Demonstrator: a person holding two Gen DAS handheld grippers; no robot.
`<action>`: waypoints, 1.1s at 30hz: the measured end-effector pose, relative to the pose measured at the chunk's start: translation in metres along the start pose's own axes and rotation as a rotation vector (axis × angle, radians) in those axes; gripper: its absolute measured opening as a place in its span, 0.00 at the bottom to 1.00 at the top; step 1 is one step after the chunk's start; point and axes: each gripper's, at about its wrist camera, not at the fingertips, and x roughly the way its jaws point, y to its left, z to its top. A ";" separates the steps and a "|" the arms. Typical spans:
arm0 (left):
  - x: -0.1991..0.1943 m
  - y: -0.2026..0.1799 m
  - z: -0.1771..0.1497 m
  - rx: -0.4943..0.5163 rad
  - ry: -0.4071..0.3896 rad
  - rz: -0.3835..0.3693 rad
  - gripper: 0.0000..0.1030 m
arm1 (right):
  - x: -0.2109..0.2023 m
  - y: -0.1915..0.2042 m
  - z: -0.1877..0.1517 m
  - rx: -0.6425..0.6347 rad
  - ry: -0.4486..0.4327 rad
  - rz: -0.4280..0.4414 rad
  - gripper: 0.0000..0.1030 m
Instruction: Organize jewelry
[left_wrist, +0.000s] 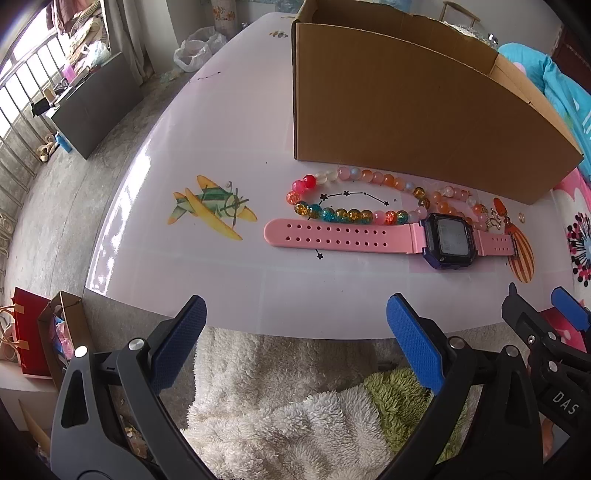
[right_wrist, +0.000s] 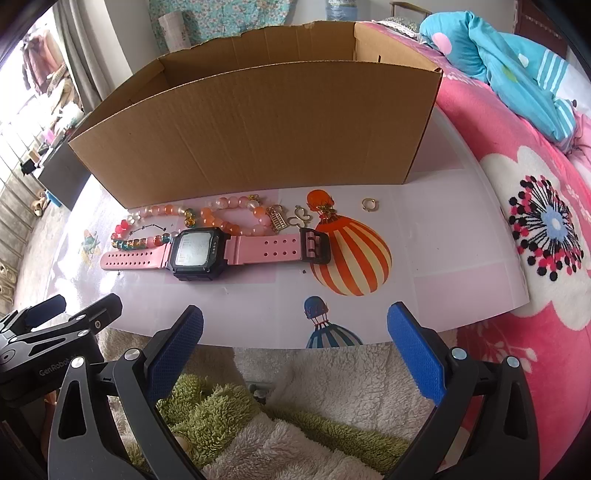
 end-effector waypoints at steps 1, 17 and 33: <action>0.000 0.001 0.001 0.000 0.000 0.000 0.92 | 0.000 0.000 0.000 -0.001 0.000 0.001 0.95; 0.002 0.004 0.002 -0.004 0.002 0.001 0.92 | 0.000 0.000 0.001 0.005 -0.001 0.007 0.95; 0.003 0.007 0.003 0.006 0.005 0.009 0.92 | 0.003 -0.001 0.000 0.011 0.001 0.014 0.95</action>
